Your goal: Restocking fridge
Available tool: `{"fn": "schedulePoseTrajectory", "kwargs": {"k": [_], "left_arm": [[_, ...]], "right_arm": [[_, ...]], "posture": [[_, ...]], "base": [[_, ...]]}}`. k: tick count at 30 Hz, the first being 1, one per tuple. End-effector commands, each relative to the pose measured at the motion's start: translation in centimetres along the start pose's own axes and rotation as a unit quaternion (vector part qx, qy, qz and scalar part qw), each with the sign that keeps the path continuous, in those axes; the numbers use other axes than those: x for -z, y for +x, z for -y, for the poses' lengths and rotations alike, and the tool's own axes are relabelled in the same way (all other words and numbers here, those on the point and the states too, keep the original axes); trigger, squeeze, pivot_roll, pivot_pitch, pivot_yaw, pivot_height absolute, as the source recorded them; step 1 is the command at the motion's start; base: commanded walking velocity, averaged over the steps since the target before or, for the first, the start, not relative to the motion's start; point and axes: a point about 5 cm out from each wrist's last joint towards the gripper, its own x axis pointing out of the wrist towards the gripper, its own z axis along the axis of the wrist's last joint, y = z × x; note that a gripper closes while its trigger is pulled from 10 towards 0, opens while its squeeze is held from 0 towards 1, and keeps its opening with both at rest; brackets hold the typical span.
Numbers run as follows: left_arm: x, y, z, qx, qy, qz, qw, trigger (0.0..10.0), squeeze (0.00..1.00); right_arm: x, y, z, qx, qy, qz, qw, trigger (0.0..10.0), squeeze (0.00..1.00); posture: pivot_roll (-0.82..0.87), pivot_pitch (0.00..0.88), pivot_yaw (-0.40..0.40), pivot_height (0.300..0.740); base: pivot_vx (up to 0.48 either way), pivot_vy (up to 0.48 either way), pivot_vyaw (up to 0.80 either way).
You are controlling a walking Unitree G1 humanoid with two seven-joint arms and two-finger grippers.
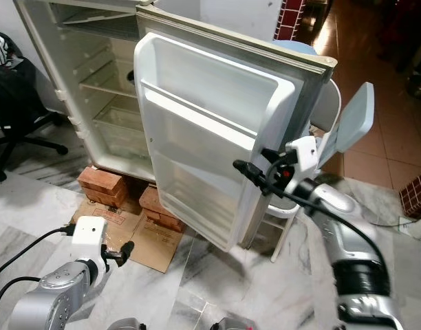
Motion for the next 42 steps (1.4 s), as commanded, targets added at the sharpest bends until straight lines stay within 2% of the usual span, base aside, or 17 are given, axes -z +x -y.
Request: {"fn": "schedulePoseTrajectory", "kwargs": {"k": [1, 3, 5, 10, 12, 13, 14, 15, 20, 29, 33, 34, 36, 37, 38, 39, 42], "left_arm": [[-0.1, -0.1, 0.2, 0.004, 0.014, -0.007, 1.0, 10.0, 0.0], [0.1, -0.2, 0.5, 0.018, 0.02, -0.025, 0.999, 10.0, 0.0], [0.2, -0.3, 0.6, 0.024, 0.021, -0.031, 0.999, 10.0, 0.0], [0.3, -0.2, 0.5, 0.027, 0.023, -0.034, 0.999, 10.0, 0.0], [0.4, -0.2, 0.5, 0.028, 0.026, -0.036, 0.999, 10.0, 0.0], [0.4, -0.2, 0.5, 0.028, 0.026, -0.036, 0.999, 10.0, 0.0], [0.4, -0.2, 0.5, 0.028, 0.027, -0.038, 0.999, 10.0, 0.0], [0.4, -0.2, 0.5, 0.029, 0.027, -0.039, 0.998, 10.0, 0.0], [0.4, -0.3, 0.5, 0.03, 0.031, -0.044, 0.998, 10.0, 0.0], [0.4, -0.2, 0.3, 0.027, 0.033, -0.043, 0.998, 10.0, 0.0], [0.3, -0.1, 0.4, 0.029, 0.033, -0.041, 0.998, 10.0, 0.0], [0.2, -0.1, 0.4, 0.03, 0.034, -0.04, 0.998, 10.0, 0.0], [0.2, -0.1, 0.5, 0.031, 0.035, -0.038, 0.998, 10.0, 0.0], [0.2, 0.0, 0.5, 0.032, 0.036, -0.038, 0.998, 10.0, 0.0], [0.2, 0.0, 0.5, 0.032, 0.036, -0.038, 0.998, 10.0, 0.0], [0.2, 0.0, 0.5, 0.033, 0.037, -0.038, 0.998, 10.0, 0.0], [0.2, 0.0, 0.6, 0.036, 0.04, -0.039, 0.998, 10.0, 0.0]], "right_arm": [[-0.1, -0.2, -0.3, -0.038, -0.008, -0.014, 0.999, 10.0, 0.0], [2.2, -1.9, 1.7, 0.008, -0.078, -0.123, 0.989, 10.0, 0.0], [2.8, -2.8, 2.1, 0.017, -0.107, -0.168, 0.98, 10.0, 0.0], [2.5, -3.6, 4.9, 0.134, -0.167, -0.215, 0.953, 10.0, 0.0], [2.0, -4.6, 7.4, 0.251, -0.216, -0.258, 0.907, 10.0, 0.0], [2.0, -4.6, 7.4, 0.251, -0.216, -0.258, 0.907, 10.0, 0.0], [1.6, -5.3, 8.7, 0.312, -0.236, -0.271, 0.88, 10.0, 0.0], [1.3, -5.6, 9.2, 0.343, -0.239, -0.27, 0.868, 10.0, 0.0], [-0.7, -5.7, 10.4, 0.438, -0.242, -0.227, 0.836, 10.0, 0.0], [-3.0, -2.4, 10.2, 0.489, -0.176, -0.057, 0.852, 10.0, 0.0], [-4.0, 0.1, 9.2, 0.452, -0.114, 0.04, 0.884, 10.0, 0.0], [-4.2, 1.5, 8.4, 0.404, -0.077, 0.074, 0.909, 10.0, 0.0], [-4.3, 2.7, 7.5, 0.345, -0.057, 0.096, 0.932, 10.0, 0.0], [-4.4, 3.8, 6.1, 0.259, -0.051, 0.107, 0.958, 10.0, 0.0], [-4.4, 3.8, 6.1, 0.259, -0.051, 0.107, 0.958, 10.0, 0.0], [-4.0, 4.2, 3.9, 0.13, -0.036, 0.101, 0.986, 10.0, 0.0], [-3.1, 2.7, 1.6, -0.011, -0.021, 0.064, 0.998, 10.0, 0.0]], "posture": [[0.05, 0.02, -0.02, 0.74], [0.05, 0.018, -0.018, 0.74], [0.05, 0.018, -0.018, 0.74], [0.05, 0.019, -0.016, 0.74], [0.05, 0.018, -0.017, 0.74], [0.05, 0.018, -0.017, 0.74], [0.06, 0.018, -0.017, 0.74], [0.06, 0.017, -0.017, 0.74], [0.07, 0.016, -0.019, 0.74], [0.08, 0.015, -0.017, 0.74], [0.08, 0.015, -0.018, 0.74], [0.08, 0.015, -0.019, 0.74], [0.08, 0.014, -0.021, 0.74], [0.08, 0.013, -0.023, 0.74], [0.08, 0.013, -0.023, 0.74], [0.08, 0.012, -0.026, 0.74], [0.08, 0.013, -0.028, 0.74]], "base": [[0.0, 0.0, 0.0], [0.0, 0.0, 0.0], [0.0, 0.0, 0.0], [0.0, 0.0, 0.0], [0.0, 0.0, 0.0], [0.0, 0.0, 0.0], [0.0, 0.0, 0.0], [0.0, 0.0, 0.0], [0.0, 0.0, 0.0], [0.0, 0.0, 0.0], [0.0, 0.0, 0.0], [0.0, 0.0, 0.0], [0.0, 0.0, 0.0], [0.0, 0.0, 0.0], [0.0, 0.0, 0.0], [0.0, 0.0, 0.0], [0.0, 0.0, 0.0]]}}
